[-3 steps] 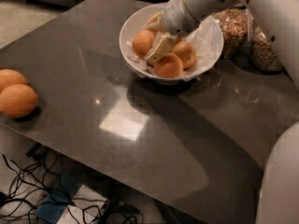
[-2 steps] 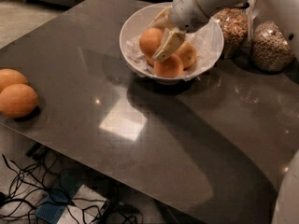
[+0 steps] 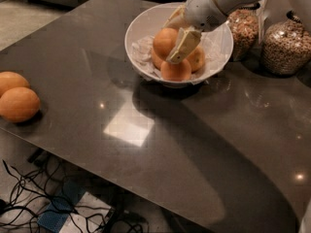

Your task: Pick orange from white bowl

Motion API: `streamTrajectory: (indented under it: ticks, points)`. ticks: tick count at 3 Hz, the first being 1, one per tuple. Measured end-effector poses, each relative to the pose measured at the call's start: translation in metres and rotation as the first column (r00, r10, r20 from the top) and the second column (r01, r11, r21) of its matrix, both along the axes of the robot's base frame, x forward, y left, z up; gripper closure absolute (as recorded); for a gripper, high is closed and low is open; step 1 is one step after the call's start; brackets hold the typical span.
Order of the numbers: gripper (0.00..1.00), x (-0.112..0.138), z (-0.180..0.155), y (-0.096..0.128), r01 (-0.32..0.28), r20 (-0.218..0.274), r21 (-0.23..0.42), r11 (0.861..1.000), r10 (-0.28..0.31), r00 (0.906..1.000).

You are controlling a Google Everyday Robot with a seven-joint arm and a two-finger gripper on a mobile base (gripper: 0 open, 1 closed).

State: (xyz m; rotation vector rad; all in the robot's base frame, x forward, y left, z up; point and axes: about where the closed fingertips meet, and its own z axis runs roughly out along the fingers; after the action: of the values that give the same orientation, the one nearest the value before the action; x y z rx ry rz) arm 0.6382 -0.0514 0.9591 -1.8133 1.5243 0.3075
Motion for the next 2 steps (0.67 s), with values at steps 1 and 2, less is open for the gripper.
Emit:
streamTrajectory:
  ticks: [1, 2]
  points:
    - [1.00, 0.002, 0.017, -0.026, 0.060, 0.027, -0.016, 0.998, -0.060, 0.9979]
    - [1.00, 0.001, 0.030, -0.055, 0.134, 0.060, -0.033, 0.990, -0.132, 0.9894]
